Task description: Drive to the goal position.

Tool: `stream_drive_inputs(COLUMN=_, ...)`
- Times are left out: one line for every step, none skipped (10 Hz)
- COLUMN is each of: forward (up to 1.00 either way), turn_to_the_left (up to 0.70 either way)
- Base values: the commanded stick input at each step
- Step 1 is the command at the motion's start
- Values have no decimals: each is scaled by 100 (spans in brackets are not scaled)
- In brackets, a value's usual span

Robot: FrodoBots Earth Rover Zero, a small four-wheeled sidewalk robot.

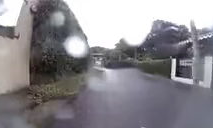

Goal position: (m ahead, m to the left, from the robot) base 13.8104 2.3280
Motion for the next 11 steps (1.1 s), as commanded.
stream_drive_inputs(forward=70, turn_to_the_left=-35)
stream_drive_inputs(forward=70, turn_to_the_left=-35)
stream_drive_inputs(forward=70, turn_to_the_left=-35)
stream_drive_inputs(forward=70, turn_to_the_left=-35)
stream_drive_inputs(forward=70, turn_to_the_left=-35)
stream_drive_inputs(forward=70, turn_to_the_left=-17)
stream_drive_inputs(forward=70, turn_to_the_left=0)
stream_drive_inputs(forward=70, turn_to_the_left=0)
stream_drive_inputs(forward=70, turn_to_the_left=0)
stream_drive_inputs(forward=70, turn_to_the_left=0)
stream_drive_inputs(forward=70, turn_to_the_left=0)
